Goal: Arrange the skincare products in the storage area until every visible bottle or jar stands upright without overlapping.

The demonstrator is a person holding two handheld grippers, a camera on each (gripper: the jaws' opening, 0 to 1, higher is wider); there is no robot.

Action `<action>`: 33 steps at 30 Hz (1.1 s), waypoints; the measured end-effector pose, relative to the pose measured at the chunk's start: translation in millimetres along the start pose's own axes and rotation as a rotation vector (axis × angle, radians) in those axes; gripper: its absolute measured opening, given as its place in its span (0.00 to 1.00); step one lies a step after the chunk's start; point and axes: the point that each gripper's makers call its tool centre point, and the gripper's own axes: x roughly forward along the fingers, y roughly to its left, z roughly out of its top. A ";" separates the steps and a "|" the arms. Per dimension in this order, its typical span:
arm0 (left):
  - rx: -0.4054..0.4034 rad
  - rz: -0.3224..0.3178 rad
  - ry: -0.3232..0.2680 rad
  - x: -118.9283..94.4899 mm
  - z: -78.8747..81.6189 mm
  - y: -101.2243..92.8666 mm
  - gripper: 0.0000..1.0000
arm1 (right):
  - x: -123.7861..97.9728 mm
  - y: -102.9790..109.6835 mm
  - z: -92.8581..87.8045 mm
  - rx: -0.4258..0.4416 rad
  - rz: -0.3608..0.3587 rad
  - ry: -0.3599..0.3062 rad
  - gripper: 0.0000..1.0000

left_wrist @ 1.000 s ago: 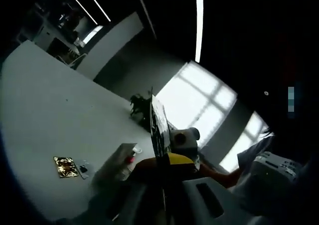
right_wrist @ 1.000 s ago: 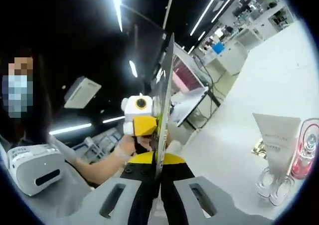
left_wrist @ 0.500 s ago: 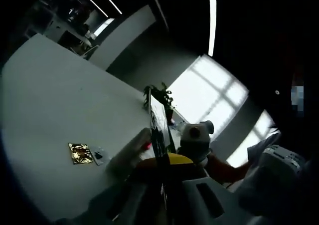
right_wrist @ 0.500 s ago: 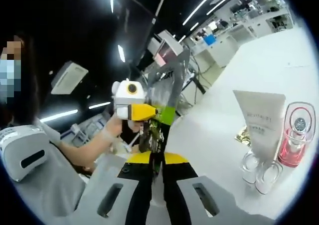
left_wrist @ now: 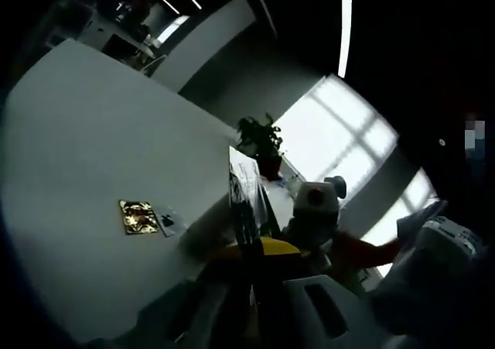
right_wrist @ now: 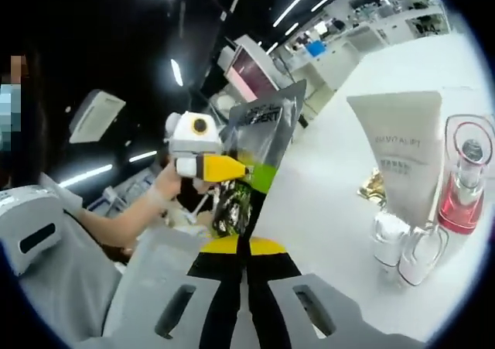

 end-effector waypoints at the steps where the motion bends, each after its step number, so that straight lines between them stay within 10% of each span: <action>1: -0.010 0.005 0.005 0.9 -3.2 3.5 0.00 | 1.5 -2.4 -2.6 -0.003 -0.007 0.010 0.01; 15: -0.059 0.097 0.099 14.4 -26.3 41.9 0.00 | 16.2 -32.6 -27.6 -0.008 -0.109 0.056 0.02; 33: -0.097 0.186 0.244 35.3 -71.3 79.3 0.00 | 22.3 -62.5 -67.8 -0.247 -0.227 0.236 0.04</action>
